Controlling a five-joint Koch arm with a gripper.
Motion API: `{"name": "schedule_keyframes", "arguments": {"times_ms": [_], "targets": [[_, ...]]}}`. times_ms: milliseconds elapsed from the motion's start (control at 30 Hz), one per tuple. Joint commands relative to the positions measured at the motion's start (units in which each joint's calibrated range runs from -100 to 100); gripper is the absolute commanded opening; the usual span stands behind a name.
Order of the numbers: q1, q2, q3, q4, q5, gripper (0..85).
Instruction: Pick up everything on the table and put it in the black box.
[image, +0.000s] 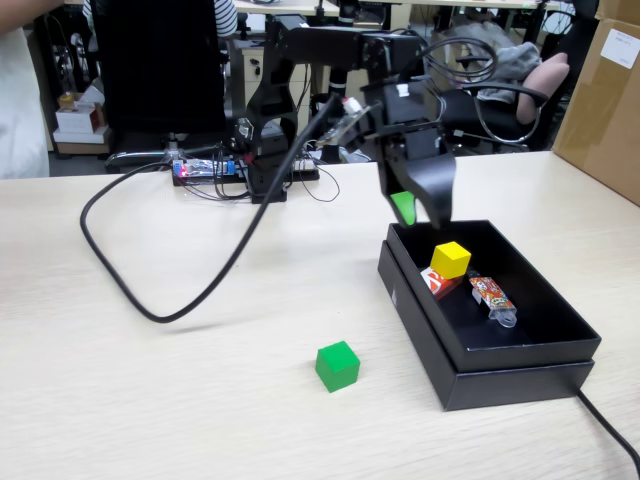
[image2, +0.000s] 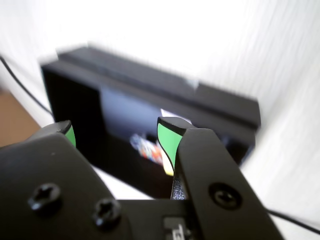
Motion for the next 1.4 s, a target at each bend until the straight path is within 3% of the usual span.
{"name": "schedule_keyframes", "arguments": {"times_ms": [0, 233, 467, 1233, 1367], "targets": [[-2.8, 0.6, 5.4, 2.2, -1.9, 38.3], [-8.1, 15.1, 4.7, 7.2, -4.4, 41.5], [-8.4, 30.9, 16.5, 7.4, -5.3, 41.5], [-8.0, 45.6, 23.2, 7.4, -6.2, 41.2], [-7.9, 46.0, 20.7, 7.4, -6.2, 35.2]]}}
